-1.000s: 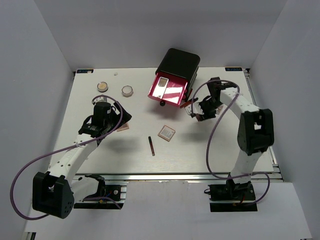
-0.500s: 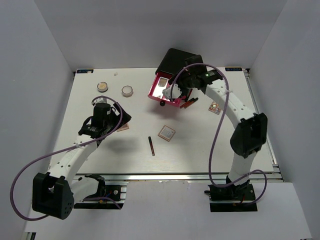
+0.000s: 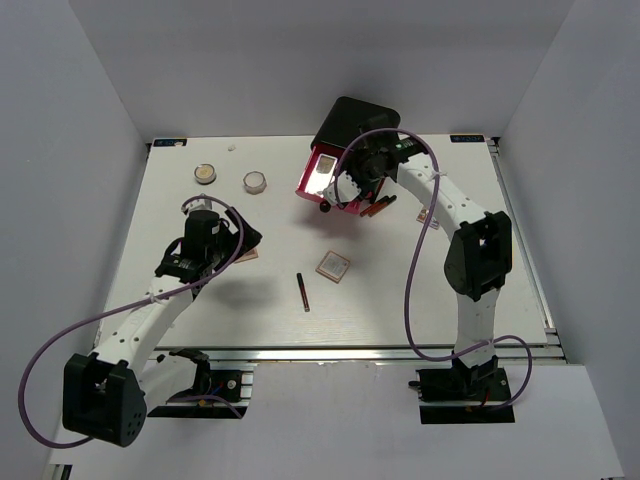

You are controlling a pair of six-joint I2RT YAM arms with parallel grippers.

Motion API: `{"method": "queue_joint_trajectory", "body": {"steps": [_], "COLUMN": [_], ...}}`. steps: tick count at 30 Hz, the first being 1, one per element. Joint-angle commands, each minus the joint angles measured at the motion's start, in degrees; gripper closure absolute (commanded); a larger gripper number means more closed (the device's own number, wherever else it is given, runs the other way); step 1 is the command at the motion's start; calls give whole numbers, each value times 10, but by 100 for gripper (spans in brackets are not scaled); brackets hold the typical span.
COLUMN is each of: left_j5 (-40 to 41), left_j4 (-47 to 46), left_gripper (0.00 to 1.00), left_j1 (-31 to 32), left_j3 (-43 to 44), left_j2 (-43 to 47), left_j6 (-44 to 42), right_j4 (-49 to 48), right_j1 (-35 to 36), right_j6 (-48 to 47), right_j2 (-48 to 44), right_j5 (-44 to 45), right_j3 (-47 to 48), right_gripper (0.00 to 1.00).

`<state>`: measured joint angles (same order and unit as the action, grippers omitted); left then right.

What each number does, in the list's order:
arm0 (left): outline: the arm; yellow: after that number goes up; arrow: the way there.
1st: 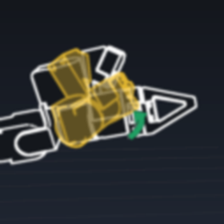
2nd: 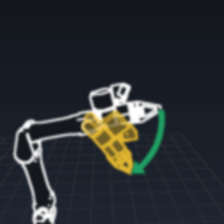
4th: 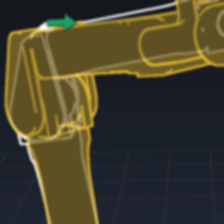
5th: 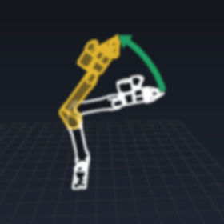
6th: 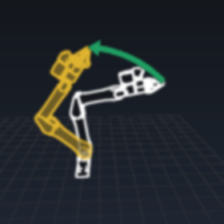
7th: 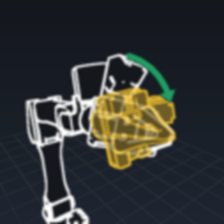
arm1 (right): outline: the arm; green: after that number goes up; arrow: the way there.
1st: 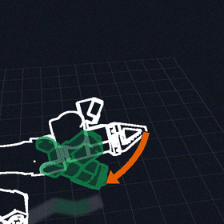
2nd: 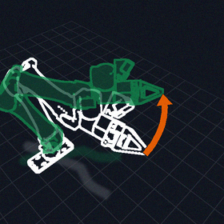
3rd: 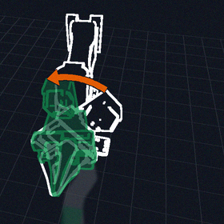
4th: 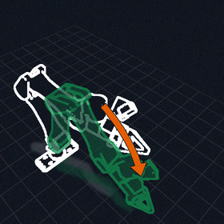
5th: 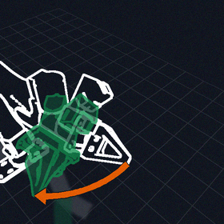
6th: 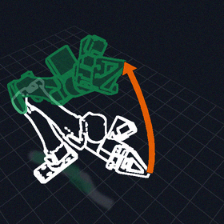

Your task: Organize the makeup

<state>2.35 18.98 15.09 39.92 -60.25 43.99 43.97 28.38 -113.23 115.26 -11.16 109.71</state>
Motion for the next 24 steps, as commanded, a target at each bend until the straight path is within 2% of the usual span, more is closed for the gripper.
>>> {"method": "queue_joint_trajectory", "body": {"steps": [1,8,11,12,18,21,23,24], "left_j5": [-8,-16,-17,-17,-17,-7,5,12], "left_j4": [-14,-21,-20,-19,-23,-10,15,24], "left_gripper": [2,2,2,2,2,2,2,2], "left_j1": [-3,-3,-3,-3,-3,-4,-3,-3], "left_j3": [-2,2,2,2,0,5,14,17], "left_j2": [1,-15,-19,-19,-22,-28,-37,-42], "left_j6": [-2,-4,-4,-4,-1,1,14,21], "right_j4": [68,49,31,25,-17,-65,-107,-156], "right_j1": [2,1,2,2,2,1,0,-1], "right_j6": [-203,-219,-208,-201,-176,-115,1,50], "right_j2": [-7,-12,-13,-14,-37,-55,-73,-84], "right_j5": [-10,-16,-25,-28,-55,-73,-89,-94], "right_j3": [22,-7,-10,-12,-26,-30,-34,-39], "right_gripper": [49,42,28,19,17,17,17,20]}}
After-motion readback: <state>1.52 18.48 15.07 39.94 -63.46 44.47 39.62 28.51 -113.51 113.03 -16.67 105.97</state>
